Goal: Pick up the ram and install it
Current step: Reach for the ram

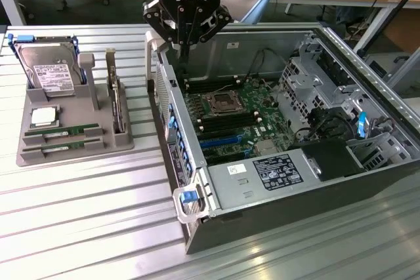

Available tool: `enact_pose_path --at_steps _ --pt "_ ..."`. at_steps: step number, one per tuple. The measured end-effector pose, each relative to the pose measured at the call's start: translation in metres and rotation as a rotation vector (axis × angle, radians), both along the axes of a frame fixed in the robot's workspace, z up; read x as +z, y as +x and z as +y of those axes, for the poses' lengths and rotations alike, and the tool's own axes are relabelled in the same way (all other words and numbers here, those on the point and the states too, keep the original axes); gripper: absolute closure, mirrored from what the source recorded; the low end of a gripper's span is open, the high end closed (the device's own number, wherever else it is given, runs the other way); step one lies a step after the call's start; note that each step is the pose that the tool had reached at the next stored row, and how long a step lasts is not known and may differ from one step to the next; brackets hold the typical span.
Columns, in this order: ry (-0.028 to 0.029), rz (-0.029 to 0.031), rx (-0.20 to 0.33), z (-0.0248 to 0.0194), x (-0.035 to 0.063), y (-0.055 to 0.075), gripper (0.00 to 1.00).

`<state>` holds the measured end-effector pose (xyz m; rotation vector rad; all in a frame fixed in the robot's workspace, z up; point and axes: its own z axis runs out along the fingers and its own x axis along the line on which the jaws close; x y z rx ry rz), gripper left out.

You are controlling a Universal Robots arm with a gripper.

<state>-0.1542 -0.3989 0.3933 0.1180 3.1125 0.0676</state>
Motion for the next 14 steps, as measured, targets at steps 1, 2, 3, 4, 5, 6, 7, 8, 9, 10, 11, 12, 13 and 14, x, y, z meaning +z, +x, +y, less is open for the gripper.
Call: enact_pose_path --at_steps 1,2,3,4,5,6,7,8,9,10,11,12,13,14 --pt "0.0 0.0 0.0 0.0 0.0 -0.001 0.89" --pt "-0.0001 0.0 0.0 0.0 0.0 -0.002 0.89" --pt "0.0 0.0 0.0 0.0 0.0 -0.002 0.89" --pt "0.0 -0.0001 0.0 0.0 0.0 -0.003 0.89" --pt "0.0001 -0.0001 0.0 0.0 0.0 -0.003 0.89" --pt "0.0 -0.0001 0.0 0.0 0.0 -0.005 0.89" --pt "0.0001 -0.0001 0.0 0.0 0.0 -0.006 0.89" --pt "0.0 0.0 0.0 0.0 0.0 -0.006 0.89" --pt "0.0 0.0 0.0 0.0 0.0 -0.007 0.89" --pt "0.0 -0.0001 0.0 0.0 0.0 -0.008 0.89" --pt "0.0 -0.0001 0.0 0.0 0.0 -0.009 0.89" --pt "0.0 -0.0001 0.0 0.0 0.0 -0.011 0.89" --pt "0.0 0.0 0.0 0.0 0.0 -0.012 0.89" --pt "0.0 0.0 0.0 0.0 0.0 -0.013 0.89"
